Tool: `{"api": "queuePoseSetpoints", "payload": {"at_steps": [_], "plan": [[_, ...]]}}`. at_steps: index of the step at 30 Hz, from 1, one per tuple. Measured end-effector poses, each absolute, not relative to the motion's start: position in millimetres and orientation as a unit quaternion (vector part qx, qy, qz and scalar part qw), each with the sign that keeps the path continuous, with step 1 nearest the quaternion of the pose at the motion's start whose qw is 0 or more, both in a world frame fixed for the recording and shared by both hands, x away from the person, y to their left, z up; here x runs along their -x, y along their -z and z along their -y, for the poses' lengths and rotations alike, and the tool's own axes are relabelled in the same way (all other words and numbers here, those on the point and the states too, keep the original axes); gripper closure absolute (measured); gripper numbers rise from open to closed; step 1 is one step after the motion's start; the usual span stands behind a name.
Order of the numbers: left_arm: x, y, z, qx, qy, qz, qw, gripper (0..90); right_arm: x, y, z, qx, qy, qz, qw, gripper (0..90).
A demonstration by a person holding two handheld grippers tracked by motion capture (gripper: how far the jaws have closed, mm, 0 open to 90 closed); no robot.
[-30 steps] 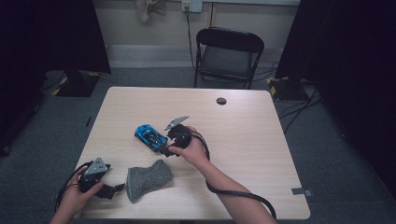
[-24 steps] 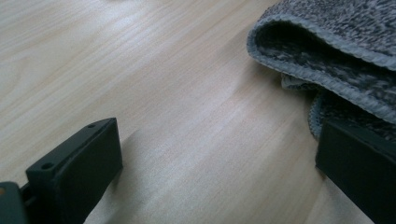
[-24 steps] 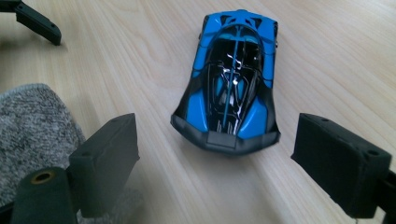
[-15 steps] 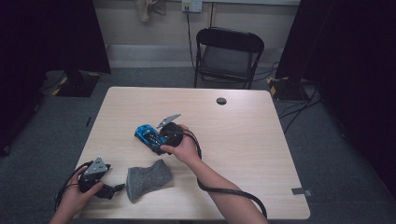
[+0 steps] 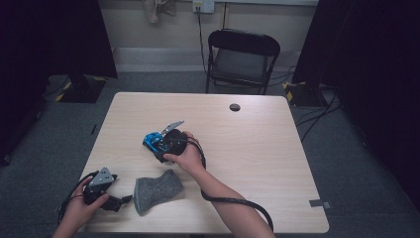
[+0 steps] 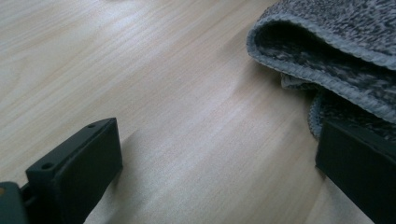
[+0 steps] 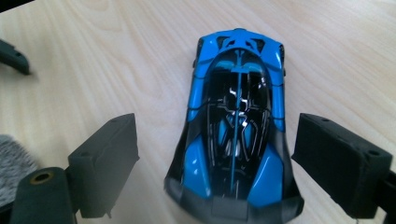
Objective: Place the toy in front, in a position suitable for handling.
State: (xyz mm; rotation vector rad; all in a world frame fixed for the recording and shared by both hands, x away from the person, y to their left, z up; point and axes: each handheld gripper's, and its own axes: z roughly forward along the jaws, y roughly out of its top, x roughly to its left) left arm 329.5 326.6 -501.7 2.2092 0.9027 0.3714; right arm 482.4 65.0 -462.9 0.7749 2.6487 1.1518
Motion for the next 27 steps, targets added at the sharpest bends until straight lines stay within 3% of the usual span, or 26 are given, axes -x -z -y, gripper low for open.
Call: {"api": "queuePoseSetpoints", "payload": {"at_steps": [20, 27], "plan": [[-329.5, 501.8, -326.8, -0.855, -0.143, -0.348, 0.356, 0.0, -499.1, 490.9, -77.7, -0.294, -0.377, -0.875, 0.077, 13.4], [-329.5, 501.7, -326.9, -0.855, -0.143, -0.348, 0.356, 0.0, -496.4, 494.2, -77.2, -0.285, -0.376, -0.878, 0.083, 21.9]]}}
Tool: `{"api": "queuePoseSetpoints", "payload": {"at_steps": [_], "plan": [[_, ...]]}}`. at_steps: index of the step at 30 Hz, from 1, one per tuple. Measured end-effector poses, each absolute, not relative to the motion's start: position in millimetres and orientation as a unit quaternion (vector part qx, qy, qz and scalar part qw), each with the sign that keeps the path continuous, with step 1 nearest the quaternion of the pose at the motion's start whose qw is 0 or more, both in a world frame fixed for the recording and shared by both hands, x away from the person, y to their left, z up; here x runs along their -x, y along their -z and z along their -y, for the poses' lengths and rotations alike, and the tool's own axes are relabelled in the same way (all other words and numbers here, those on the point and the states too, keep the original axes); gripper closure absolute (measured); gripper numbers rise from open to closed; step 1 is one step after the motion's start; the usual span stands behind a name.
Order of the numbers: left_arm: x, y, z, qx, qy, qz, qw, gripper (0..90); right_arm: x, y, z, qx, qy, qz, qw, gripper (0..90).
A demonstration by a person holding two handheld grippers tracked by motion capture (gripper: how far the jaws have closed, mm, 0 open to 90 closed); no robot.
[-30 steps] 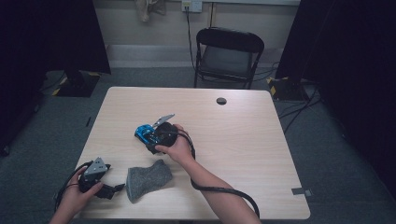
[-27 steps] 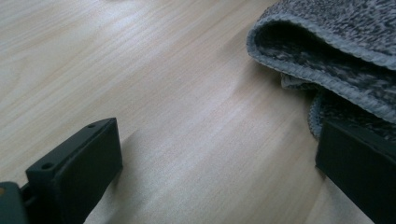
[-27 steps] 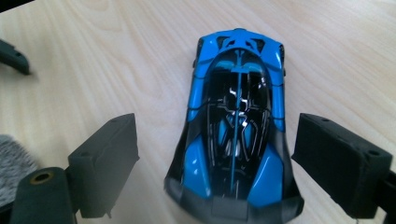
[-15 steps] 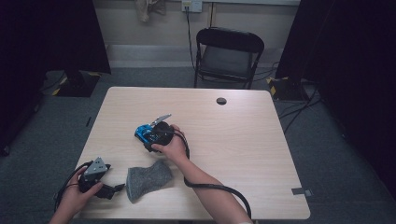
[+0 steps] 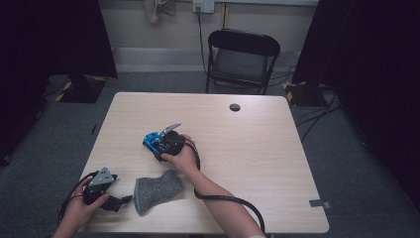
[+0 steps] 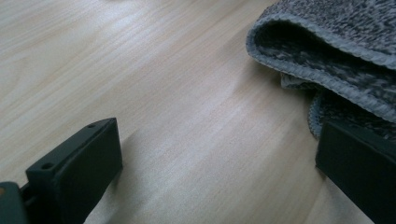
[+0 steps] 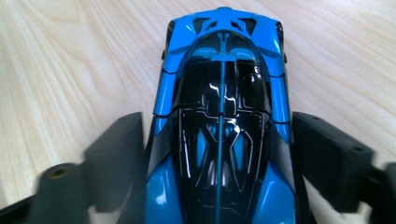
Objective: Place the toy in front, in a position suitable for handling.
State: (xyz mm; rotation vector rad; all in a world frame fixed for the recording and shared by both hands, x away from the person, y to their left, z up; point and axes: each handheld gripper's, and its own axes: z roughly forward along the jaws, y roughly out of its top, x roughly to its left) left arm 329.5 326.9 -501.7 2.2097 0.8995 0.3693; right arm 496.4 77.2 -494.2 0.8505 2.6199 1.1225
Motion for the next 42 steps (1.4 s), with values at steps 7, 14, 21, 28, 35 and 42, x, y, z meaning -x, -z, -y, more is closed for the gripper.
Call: {"api": "queuePoseSetpoints", "payload": {"at_steps": [7, 14, 21, 28, 35, 42], "plan": [[-329.5, 501.8, -326.8, -0.855, -0.143, -0.348, 0.356, 0.0, -498.6, 494.9, -77.1, -0.291, -0.376, -0.876, 0.080, 18.7], [-329.5, 501.8, -326.8, -0.855, -0.143, -0.348, 0.356, 0.0, -502.6, 496.5, -80.1, -0.297, -0.373, -0.875, 0.079, 15.3], [-329.5, 501.8, -326.8, -0.855, -0.143, -0.348, 0.356, 0.0, -497.5, 497.6, -84.1, -0.284, -0.374, -0.877, 0.098, 22.6], [-329.5, 501.8, -326.8, -0.855, -0.143, -0.349, 0.356, 0.0, -496.8, 497.4, -80.7, -0.286, -0.376, -0.876, 0.096, 23.1], [-329.5, 501.8, -326.8, -0.855, -0.143, -0.349, 0.356, 0.0, -495.5, 497.4, -78.7, -0.289, -0.377, -0.875, 0.095, 23.2], [-329.5, 501.8, -326.8, -0.855, -0.143, -0.349, 0.356, 0.0, -496.3, 495.8, -78.5, -0.297, -0.379, -0.872, 0.090, 15.2]]}}
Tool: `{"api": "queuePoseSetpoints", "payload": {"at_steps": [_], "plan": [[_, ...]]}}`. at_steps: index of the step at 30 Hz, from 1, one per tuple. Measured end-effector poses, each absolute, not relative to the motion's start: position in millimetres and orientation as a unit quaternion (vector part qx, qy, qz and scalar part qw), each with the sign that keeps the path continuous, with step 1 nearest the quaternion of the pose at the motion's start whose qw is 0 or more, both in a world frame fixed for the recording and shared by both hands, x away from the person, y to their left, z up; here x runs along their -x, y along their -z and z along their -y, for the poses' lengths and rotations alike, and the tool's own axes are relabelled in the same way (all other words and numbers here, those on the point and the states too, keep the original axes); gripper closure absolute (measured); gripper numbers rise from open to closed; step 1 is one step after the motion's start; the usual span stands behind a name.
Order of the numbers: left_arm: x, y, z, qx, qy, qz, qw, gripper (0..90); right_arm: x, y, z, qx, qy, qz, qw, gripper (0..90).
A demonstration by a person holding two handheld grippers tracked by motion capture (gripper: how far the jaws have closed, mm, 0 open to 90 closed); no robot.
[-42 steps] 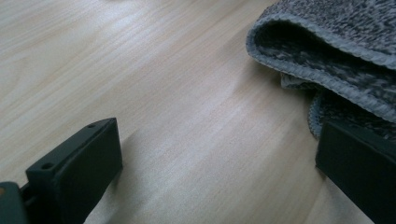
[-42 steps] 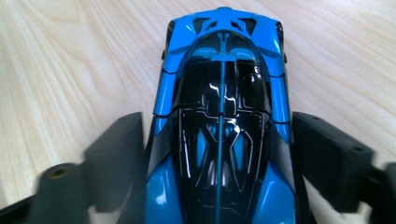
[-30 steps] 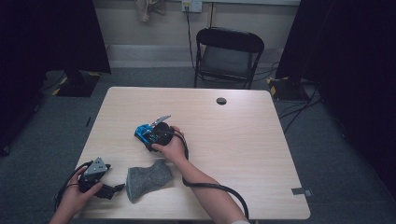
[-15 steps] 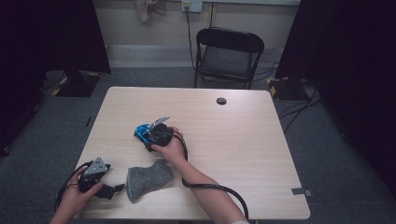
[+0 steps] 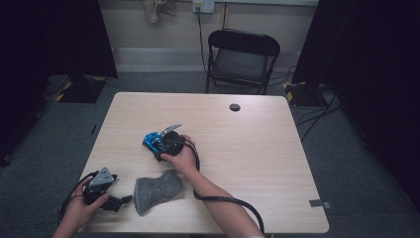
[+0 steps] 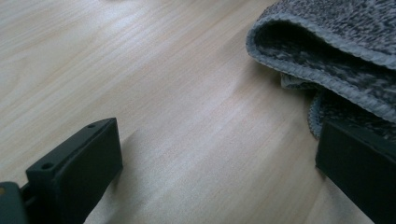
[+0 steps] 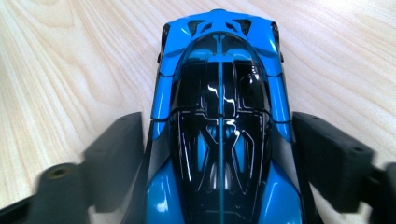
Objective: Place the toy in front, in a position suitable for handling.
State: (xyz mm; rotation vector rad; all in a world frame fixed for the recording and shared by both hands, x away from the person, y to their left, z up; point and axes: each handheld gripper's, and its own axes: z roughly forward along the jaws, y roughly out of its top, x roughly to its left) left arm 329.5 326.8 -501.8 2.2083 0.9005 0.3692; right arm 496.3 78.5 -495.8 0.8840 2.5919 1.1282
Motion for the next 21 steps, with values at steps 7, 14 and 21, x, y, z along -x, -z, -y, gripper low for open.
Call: {"api": "queuePoseSetpoints", "payload": {"at_steps": [7, 14, 21], "plan": [[-329.5, 501.8, -326.8, -0.855, -0.143, -0.349, 0.356, 0.0, -498.7, 492.8, -84.5, -0.296, -0.382, -0.871, 0.094, 14.0], [-329.5, 501.8, -326.8, -0.855, -0.143, -0.349, 0.356, 0.0, -496.2, 501.6, -87.9, -0.300, -0.378, -0.868, 0.121, 18.2], [-329.4, 501.8, -326.8, -0.855, -0.143, -0.349, 0.356, 0.0, -492.5, 500.1, -87.5, -0.303, -0.376, -0.866, 0.126, 26.0]]}}
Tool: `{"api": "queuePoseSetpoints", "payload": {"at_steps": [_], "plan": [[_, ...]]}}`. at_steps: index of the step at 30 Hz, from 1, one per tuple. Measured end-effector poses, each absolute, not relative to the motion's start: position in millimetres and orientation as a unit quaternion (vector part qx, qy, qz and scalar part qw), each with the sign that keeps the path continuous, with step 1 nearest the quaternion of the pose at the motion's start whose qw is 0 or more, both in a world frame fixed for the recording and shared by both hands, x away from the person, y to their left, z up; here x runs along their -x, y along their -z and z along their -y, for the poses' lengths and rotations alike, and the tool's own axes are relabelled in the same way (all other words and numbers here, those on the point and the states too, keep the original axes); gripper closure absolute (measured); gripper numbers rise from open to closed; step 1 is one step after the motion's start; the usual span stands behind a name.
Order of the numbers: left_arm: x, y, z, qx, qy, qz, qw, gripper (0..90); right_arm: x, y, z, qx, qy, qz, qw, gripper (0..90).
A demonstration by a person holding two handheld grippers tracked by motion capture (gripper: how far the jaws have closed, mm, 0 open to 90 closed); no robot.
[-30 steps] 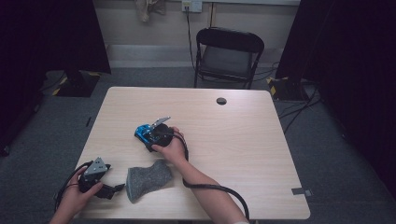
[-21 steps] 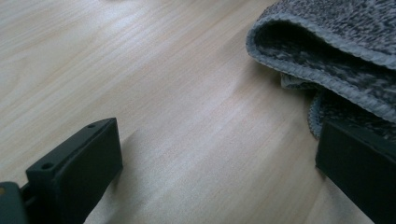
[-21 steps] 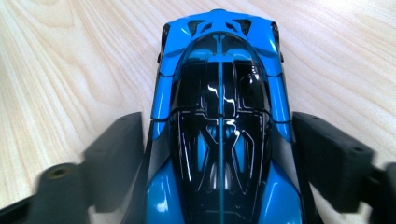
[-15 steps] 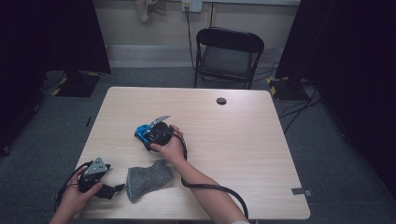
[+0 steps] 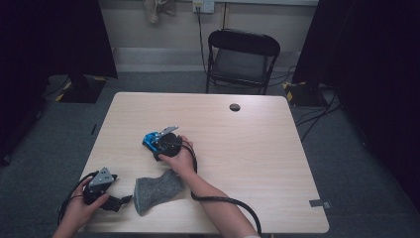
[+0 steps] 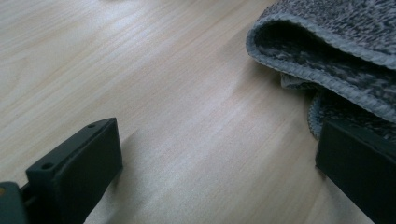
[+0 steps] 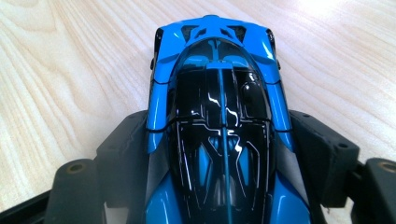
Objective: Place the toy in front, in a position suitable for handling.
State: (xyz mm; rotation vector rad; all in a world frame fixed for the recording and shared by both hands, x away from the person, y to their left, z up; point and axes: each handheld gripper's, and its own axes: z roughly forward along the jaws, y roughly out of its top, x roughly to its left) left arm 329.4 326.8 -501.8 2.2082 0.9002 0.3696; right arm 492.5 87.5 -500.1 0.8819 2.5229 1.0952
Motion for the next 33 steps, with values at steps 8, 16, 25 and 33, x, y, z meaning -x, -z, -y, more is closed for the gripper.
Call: {"api": "queuePoseSetpoints", "payload": {"at_steps": [8, 16, 25, 33], "plan": [[-329.5, 501.8, -326.8, -0.855, -0.143, -0.349, 0.356, 0.0, -492.7, 496.6, -88.0, -0.306, -0.359, -0.873, 0.122, 25.9], [-329.4, 501.8, -326.8, -0.855, -0.143, -0.349, 0.356, 0.0, -489.9, 498.7, -86.8, -0.310, -0.369, -0.867, 0.129, 26.1], [-329.5, 501.8, -326.8, -0.855, -0.143, -0.348, 0.356, 0.0, -485.6, 495.4, -86.2, -0.294, -0.355, -0.875, 0.145, 26.3], [-329.5, 501.8, -326.8, -0.855, -0.143, -0.348, 0.356, 0.0, -487.7, 486.8, -78.8, -0.304, -0.369, -0.869, 0.128, 27.7]]}}
